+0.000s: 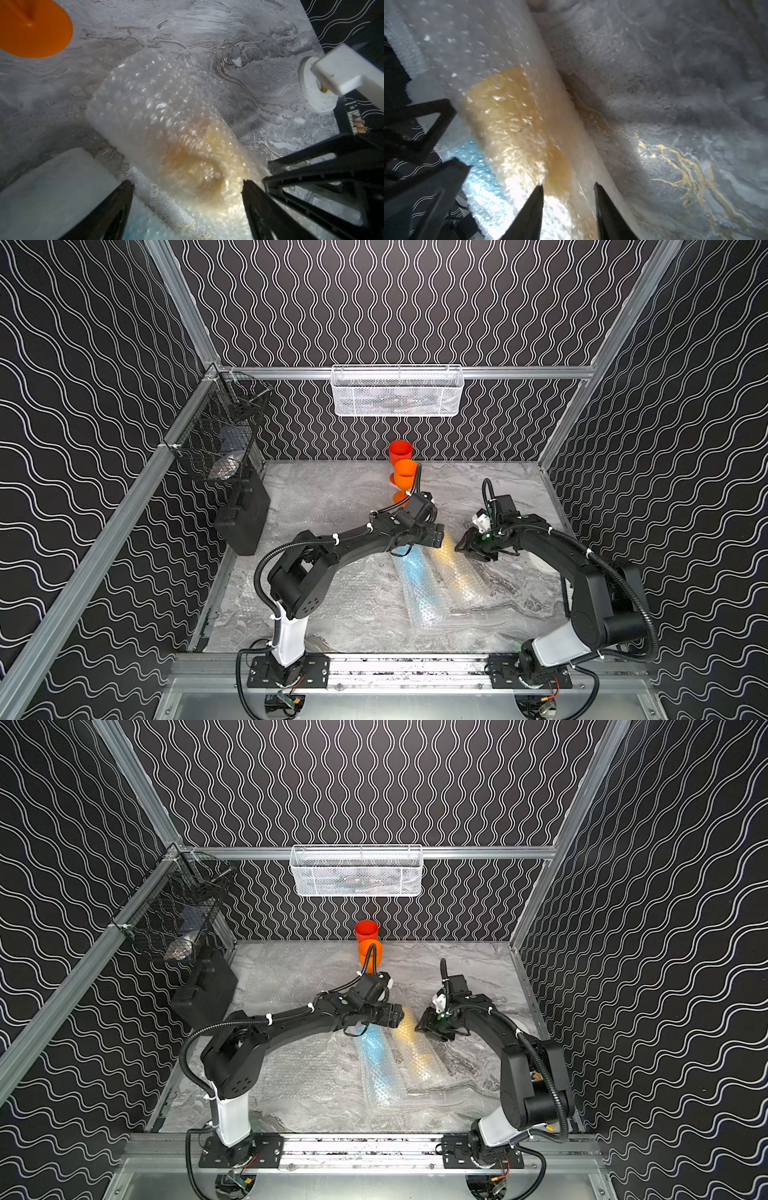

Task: Unpack wine glasses from bubble wrap
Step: Unwrap the wine glass from the bubble wrap.

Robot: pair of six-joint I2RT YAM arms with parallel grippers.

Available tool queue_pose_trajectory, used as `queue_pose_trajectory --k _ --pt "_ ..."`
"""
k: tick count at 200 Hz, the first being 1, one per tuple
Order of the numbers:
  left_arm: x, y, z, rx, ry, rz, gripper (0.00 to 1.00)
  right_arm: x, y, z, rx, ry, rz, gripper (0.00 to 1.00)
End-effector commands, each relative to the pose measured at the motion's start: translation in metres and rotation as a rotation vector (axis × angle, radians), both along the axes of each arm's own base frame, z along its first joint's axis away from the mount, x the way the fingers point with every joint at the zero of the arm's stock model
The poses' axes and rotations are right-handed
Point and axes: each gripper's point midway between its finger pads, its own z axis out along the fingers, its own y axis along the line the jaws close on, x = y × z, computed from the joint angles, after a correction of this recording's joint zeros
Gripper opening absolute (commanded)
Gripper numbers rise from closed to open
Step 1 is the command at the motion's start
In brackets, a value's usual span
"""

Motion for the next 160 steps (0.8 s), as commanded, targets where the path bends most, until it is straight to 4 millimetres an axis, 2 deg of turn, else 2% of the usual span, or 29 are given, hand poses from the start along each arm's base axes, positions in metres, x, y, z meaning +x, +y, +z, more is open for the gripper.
queue_pose_trajectory --k 1,32,77,105,125,160 --pt "0.002 -0.001 0.008 -0.006 -0.001 0.023 0.87 -0.002 0.004 0.009 0.012 -0.011 0.015 0.43" --pt "0.004 -0.003 -0.010 0.034 0.042 0.028 0.87 -0.004 0.018 0.017 0.076 -0.013 0.036 0.43" --pt "0.006 -0.014 -0.015 0.018 0.060 0.017 0.85 -0.009 0.027 0.006 0.102 0.022 0.062 0.42" --pt "0.007 -0.016 -0.015 0.013 0.060 0.017 0.64 -0.011 0.034 0.013 0.138 0.015 0.073 0.41" --pt "0.005 -0.015 -0.017 0.015 0.063 0.015 0.50 -0.010 0.031 0.016 0.120 0.000 0.070 0.41" --pt "0.004 -0.007 -0.018 0.037 0.053 0.026 0.40 -0.004 0.019 0.021 0.068 -0.030 0.043 0.41"
